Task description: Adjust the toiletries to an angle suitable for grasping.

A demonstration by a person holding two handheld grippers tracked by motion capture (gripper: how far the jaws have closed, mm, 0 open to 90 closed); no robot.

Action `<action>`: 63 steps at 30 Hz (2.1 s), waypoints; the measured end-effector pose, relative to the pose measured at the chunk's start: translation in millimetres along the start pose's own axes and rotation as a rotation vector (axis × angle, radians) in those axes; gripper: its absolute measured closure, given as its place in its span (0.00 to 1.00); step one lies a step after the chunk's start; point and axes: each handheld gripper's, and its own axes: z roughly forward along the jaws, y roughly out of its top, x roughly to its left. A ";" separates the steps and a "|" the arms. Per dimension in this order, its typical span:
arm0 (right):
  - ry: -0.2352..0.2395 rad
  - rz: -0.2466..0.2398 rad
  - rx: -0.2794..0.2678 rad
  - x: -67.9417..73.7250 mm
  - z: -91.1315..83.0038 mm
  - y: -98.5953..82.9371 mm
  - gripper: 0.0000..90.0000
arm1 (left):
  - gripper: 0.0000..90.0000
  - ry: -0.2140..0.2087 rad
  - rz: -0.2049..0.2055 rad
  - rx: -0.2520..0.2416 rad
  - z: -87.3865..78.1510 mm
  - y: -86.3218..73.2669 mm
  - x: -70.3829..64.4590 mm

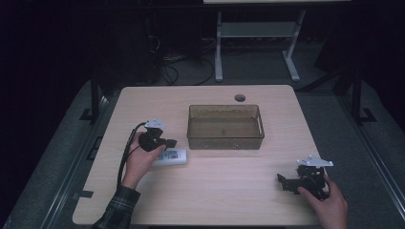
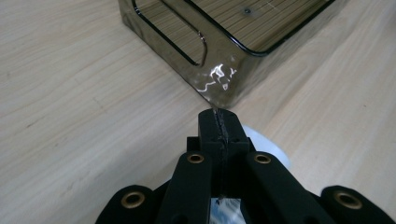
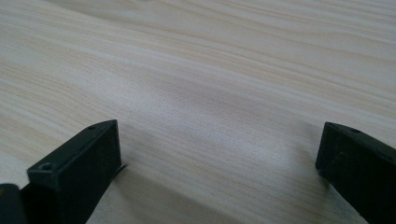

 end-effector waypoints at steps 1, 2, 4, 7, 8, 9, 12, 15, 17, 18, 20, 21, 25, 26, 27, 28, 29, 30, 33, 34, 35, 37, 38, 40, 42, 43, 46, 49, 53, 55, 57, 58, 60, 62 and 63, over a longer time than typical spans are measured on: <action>0.000 0.000 0.000 0.0 0.0 0.0 0.00 | 1.00 0.002 0.002 0.006 3.6 1.6 0.5; 0.000 0.000 0.000 0.0 0.0 0.0 0.00 | 1.00 0.000 -0.006 0.002 7.3 2.6 0.9; 0.000 0.000 0.000 0.0 0.0 0.0 0.00 | 1.00 0.003 -0.009 0.025 15.0 3.4 2.5; 0.000 0.000 0.001 0.0 -0.1 0.1 0.00 | 1.00 0.003 -0.020 0.046 23.9 2.7 4.3; 0.000 0.000 0.000 0.0 0.0 0.0 0.00 | 1.00 0.006 -0.020 0.052 26.4 2.5 5.0; 0.000 0.000 0.000 0.0 0.0 0.0 0.00 | 1.00 0.005 -0.022 0.058 28.2 2.2 5.3; 0.000 0.000 0.000 0.0 0.0 0.0 0.00 | 1.00 0.007 -0.018 0.082 33.8 1.6 5.5; 0.000 0.000 0.000 0.0 0.0 0.0 0.00 | 1.00 0.005 -0.019 0.085 35.2 1.8 4.1; 0.000 0.000 0.000 0.0 0.0 0.0 0.00 | 1.00 0.005 -0.015 0.091 34.8 1.9 3.3; 0.000 0.000 0.000 0.0 0.0 0.0 0.00 | 1.00 0.004 -0.016 0.092 34.5 1.8 2.5; 0.000 0.000 0.001 0.0 -0.1 0.1 0.00 | 1.00 0.002 -0.005 0.101 33.3 1.9 1.2; 0.000 0.000 0.000 0.0 0.0 0.0 0.00 | 1.00 0.002 -0.005 0.100 33.0 1.7 -0.3; 0.000 0.000 0.000 0.0 0.0 0.0 0.00 | 1.00 -0.005 0.005 0.110 31.4 2.1 -4.4; 0.000 0.000 0.000 0.0 0.0 0.0 0.00 | 1.00 -0.008 0.008 0.109 31.1 2.3 -5.4; 0.000 0.000 0.000 0.0 0.0 0.0 0.00 | 1.00 -0.010 0.012 0.112 30.5 2.8 -6.7; 0.000 0.000 0.000 0.0 0.0 0.0 0.00 | 1.00 -0.012 0.014 0.112 30.2 2.8 -7.5; 0.000 0.000 0.000 0.0 0.0 0.0 0.00 | 1.00 -0.012 0.016 0.115 29.8 3.0 -8.5; 0.000 0.001 0.000 0.0 0.0 0.0 0.00 | 1.00 -0.011 0.017 0.118 29.7 2.9 -9.9; 0.000 0.000 0.000 0.0 0.0 0.0 0.00 | 1.00 -0.013 0.028 0.128 28.5 2.7 -12.1; 0.000 0.000 0.000 0.0 0.0 0.0 0.00 | 1.00 -0.013 0.027 0.126 27.9 2.1 -13.3; 0.000 0.000 0.000 0.0 -0.1 0.0 0.00 | 1.00 -0.016 0.025 0.123 27.5 1.3 -14.1; 0.000 0.000 0.000 0.0 0.0 0.0 0.00 | 1.00 -0.015 0.028 0.127 26.7 0.1 -15.0; 0.000 0.000 0.000 0.0 0.0 0.0 0.00 | 1.00 -0.015 0.031 0.129 25.8 -0.9 -15.9; 0.000 0.000 0.000 0.0 0.0 0.0 0.00 | 1.00 -0.019 0.031 0.127 24.3 -2.3 -16.9; 0.000 0.000 0.000 0.0 0.0 0.0 0.00 | 1.00 -0.021 0.029 0.128 22.2 -3.6 -17.9; 0.000 0.000 0.000 0.0 0.0 0.0 0.00 | 1.00 -0.022 0.032 0.129 20.8 -4.6 -18.4; 0.000 0.000 0.000 0.0 0.0 0.0 0.00 | 1.00 -0.026 0.030 0.129 18.4 -7.3 -20.2; 0.000 0.000 0.000 0.0 0.0 0.0 0.00 | 1.00 -0.032 0.027 0.125 16.1 -9.8 -22.7; 0.000 0.000 0.000 0.0 0.0 0.0 0.00 | 1.00 -0.038 0.029 0.128 13.8 -14.3 -24.7; 0.000 0.000 0.000 0.1 -0.1 0.0 0.00 | 1.00 -0.037 0.030 0.129 12.2 -15.9 -25.6; 0.000 0.000 0.000 0.0 0.0 0.0 0.00 | 1.00 -0.039 0.029 0.130 10.6 -17.7 -26.9; 0.000 0.000 0.000 0.0 0.0 0.0 0.00 | 1.00 -0.038 0.029 0.131 10.1 -18.3 -27.7; 0.000 0.000 0.000 0.0 0.0 0.0 0.00 | 1.00 -0.039 0.032 0.130 8.2 -20.4 -29.4; 0.000 0.000 0.000 0.0 0.0 0.0 0.00 | 1.00 -0.044 0.026 0.129 6.9 -23.1 -30.9; 0.000 0.000 0.000 0.0 0.0 0.0 0.00 | 1.00 -0.046 0.028 0.128 6.3 -24.8 -31.5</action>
